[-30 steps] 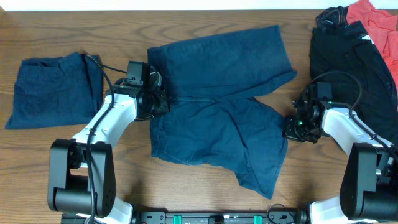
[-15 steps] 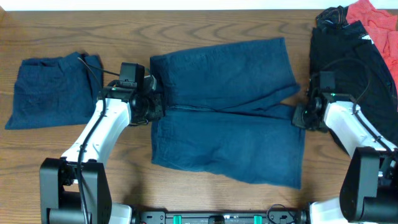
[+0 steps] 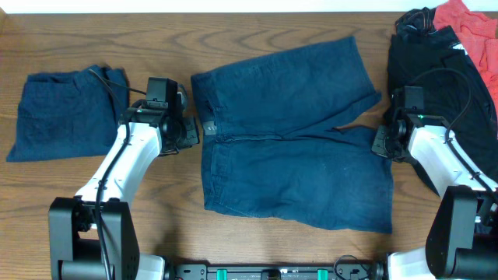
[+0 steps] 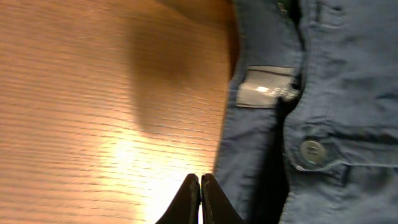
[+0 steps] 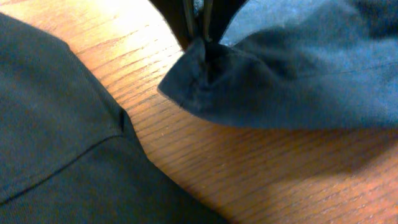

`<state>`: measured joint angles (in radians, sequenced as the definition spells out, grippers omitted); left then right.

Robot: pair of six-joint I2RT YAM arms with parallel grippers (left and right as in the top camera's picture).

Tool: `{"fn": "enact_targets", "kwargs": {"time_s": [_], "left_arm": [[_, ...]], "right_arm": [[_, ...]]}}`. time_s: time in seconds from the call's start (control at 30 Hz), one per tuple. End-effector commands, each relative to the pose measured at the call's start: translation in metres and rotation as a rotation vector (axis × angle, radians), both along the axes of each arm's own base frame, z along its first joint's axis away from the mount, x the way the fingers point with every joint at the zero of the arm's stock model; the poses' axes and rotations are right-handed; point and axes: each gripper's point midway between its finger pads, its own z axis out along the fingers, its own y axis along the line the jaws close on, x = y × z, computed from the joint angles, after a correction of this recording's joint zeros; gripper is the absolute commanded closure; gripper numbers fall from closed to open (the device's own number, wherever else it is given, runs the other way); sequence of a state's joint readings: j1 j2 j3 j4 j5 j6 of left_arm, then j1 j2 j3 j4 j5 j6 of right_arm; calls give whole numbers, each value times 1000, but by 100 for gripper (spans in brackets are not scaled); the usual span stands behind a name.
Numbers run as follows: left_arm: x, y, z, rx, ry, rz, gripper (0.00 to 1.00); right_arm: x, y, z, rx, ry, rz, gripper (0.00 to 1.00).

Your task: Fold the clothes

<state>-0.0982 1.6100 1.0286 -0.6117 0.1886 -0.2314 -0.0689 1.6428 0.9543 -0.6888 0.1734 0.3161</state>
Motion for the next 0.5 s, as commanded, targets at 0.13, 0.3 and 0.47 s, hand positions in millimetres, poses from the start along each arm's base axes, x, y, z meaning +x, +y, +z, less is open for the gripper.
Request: {"fn": "enact_targets", "kwargs": {"time_s": [0.13,0.3,0.47], "left_arm": [[-4,-48,12,-281,10,-97,90],[4,-58,20,-339,-31,-122,51],[2,-57,11,-332,-4,-118,49]], "right_arm": [[3,0,7,5,-16,0,64],[2,0,7,5,-14,-1,62],[1,1,6,5,-8,-1,61]]}}
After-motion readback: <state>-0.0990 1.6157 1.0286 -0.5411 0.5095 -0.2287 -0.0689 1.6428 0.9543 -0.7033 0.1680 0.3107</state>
